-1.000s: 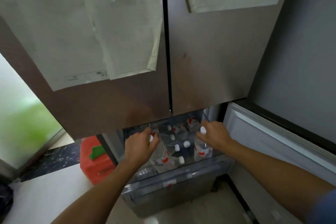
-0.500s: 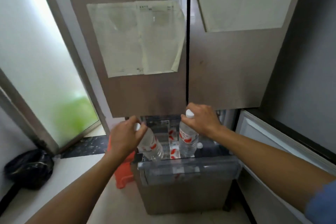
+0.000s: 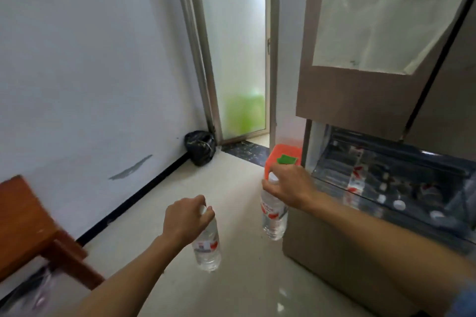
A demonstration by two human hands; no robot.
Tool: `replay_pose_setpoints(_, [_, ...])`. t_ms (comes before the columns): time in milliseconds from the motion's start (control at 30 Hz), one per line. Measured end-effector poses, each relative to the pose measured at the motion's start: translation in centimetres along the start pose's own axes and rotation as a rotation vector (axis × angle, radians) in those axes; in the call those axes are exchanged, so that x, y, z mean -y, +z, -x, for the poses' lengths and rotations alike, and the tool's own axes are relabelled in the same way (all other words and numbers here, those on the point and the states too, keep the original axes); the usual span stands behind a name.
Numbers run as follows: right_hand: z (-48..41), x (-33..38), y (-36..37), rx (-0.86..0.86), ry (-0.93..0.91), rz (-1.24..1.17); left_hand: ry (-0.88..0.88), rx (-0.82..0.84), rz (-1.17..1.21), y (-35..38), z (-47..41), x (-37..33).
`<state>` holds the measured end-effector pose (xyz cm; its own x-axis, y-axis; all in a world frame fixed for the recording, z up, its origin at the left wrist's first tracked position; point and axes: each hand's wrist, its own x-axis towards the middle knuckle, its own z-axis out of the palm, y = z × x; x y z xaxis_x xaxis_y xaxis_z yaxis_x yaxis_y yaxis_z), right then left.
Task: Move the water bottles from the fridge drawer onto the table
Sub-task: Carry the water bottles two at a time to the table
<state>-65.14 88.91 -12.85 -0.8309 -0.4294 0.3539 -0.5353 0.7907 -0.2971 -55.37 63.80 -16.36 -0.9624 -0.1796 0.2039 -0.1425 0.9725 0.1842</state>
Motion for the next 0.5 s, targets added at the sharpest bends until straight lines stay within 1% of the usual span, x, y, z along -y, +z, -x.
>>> replay_pose_setpoints(133, [-0.6,8.3,3.0,0.096,-0.142,-0.006,-0.153,0.002,-0.032,-2.5,5.9,8.3])
replay_pose_setpoints(267, [-0.8,18.2,6.3,0.122,-0.253,-0.029,-0.301,-0.037,-0.03,-6.0,12.5,16.3])
replay_pose_setpoints(367, [-0.3,26.5,9.2,0.163,-0.311,-0.077,-0.391,-0.049,-0.041,-8.7,18.0,22.6])
replay_pose_setpoints(500, [1.3,37.4,14.3,0.267,-0.361,-0.142,-0.526,-0.059,-0.074,-12.0,24.8,30.7])
